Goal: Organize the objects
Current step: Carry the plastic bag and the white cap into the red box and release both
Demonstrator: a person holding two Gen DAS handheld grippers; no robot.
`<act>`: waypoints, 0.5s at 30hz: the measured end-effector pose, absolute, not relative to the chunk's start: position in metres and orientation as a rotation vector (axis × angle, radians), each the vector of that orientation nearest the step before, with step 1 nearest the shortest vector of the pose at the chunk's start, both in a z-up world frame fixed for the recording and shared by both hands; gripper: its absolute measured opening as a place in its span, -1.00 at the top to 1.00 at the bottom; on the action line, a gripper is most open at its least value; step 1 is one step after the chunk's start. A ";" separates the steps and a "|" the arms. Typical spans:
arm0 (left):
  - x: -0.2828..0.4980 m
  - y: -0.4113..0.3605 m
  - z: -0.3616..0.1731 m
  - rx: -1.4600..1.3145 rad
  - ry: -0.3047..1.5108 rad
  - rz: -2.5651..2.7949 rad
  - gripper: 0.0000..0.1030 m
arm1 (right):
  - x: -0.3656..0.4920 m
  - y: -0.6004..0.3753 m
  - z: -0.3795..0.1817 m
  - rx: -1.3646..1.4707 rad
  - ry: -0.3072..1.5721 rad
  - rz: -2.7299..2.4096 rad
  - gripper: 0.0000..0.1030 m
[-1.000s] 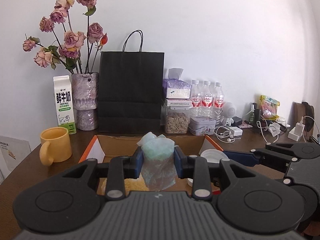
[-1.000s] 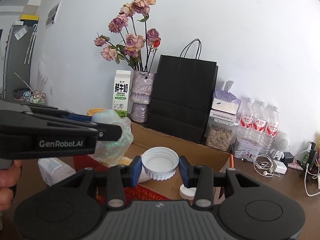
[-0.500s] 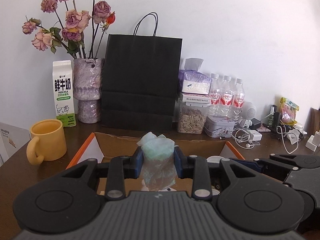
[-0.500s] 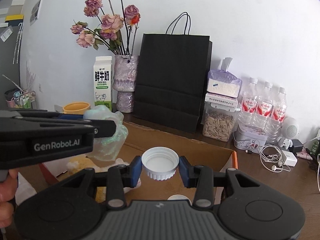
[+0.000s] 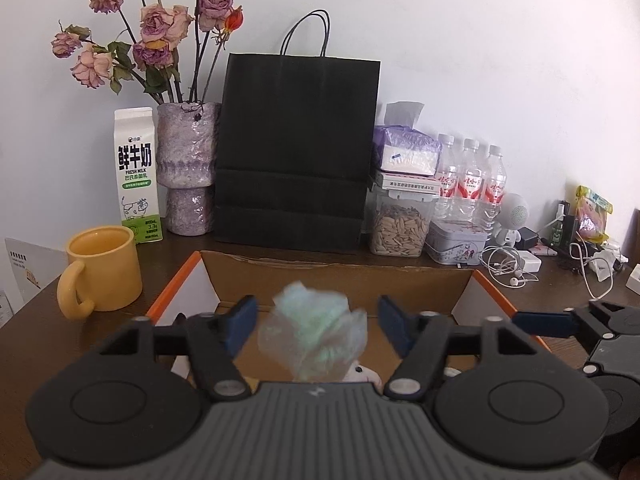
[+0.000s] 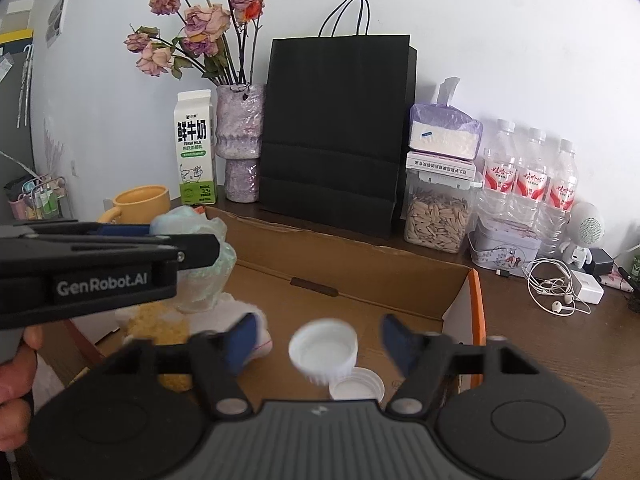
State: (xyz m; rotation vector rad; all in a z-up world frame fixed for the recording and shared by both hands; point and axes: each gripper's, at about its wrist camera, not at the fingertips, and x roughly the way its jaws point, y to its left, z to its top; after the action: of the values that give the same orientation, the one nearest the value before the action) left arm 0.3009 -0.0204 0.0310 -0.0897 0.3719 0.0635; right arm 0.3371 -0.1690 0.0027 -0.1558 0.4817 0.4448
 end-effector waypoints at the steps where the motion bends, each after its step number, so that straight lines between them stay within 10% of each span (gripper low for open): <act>1: 0.300 -0.020 0.031 -0.090 0.364 0.077 -1.00 | 0.337 -0.169 0.003 -0.156 0.483 0.442 -1.00; 15: 0.295 -0.019 0.034 -0.081 0.356 0.103 -1.00 | 0.336 -0.168 0.002 -0.165 0.491 0.430 -1.00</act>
State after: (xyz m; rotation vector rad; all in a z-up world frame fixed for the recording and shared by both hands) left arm 0.2953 -0.0194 0.0339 -0.0808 0.3563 0.1033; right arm 0.3362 -0.1676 0.0023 -0.1646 0.4915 0.4303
